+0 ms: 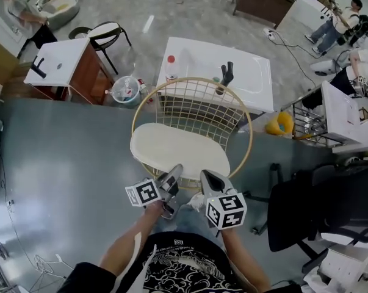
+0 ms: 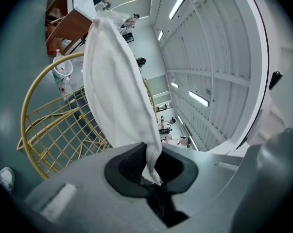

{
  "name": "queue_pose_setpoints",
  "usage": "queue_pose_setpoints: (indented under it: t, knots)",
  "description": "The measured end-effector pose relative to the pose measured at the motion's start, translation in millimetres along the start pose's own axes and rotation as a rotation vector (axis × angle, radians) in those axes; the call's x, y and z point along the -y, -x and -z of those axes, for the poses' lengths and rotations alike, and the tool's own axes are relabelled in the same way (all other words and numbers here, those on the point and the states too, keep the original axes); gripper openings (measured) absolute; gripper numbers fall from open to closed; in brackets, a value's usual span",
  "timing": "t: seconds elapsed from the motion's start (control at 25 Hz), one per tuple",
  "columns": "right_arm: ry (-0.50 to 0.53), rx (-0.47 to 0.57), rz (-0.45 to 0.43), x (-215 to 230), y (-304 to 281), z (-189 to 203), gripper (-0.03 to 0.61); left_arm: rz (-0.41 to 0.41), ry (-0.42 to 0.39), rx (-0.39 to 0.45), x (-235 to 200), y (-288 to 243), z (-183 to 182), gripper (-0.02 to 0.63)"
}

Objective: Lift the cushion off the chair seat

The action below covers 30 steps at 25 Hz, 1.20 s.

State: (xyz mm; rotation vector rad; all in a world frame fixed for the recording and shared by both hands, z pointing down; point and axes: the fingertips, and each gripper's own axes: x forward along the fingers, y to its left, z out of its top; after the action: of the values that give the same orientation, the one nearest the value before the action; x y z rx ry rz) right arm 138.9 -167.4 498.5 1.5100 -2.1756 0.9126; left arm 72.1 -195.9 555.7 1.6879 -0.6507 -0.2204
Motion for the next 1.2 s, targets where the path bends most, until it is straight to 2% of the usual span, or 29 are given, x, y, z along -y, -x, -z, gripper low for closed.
queue_pose_setpoints:
  t: [0.36, 0.8, 1.2]
  knots:
    - [0.056, 0.129, -0.063, -19.2, 4.3, -56.1, -0.003, 0.071, -0.104, 0.071, 66.0, 2.7, -38.0, 0.035]
    - [0.103, 0.269, -0.068, -26.2, 31.0, -105.4, -0.003, 0.140, -0.207, 0.187, 137.3, 5.0, -69.9, 0.037]
    - [0.153, 0.321, -0.070, -31.3, 38.0, -125.9, -0.003, 0.156, -0.250, 0.213, 155.7, 3.2, -79.2, 0.037]
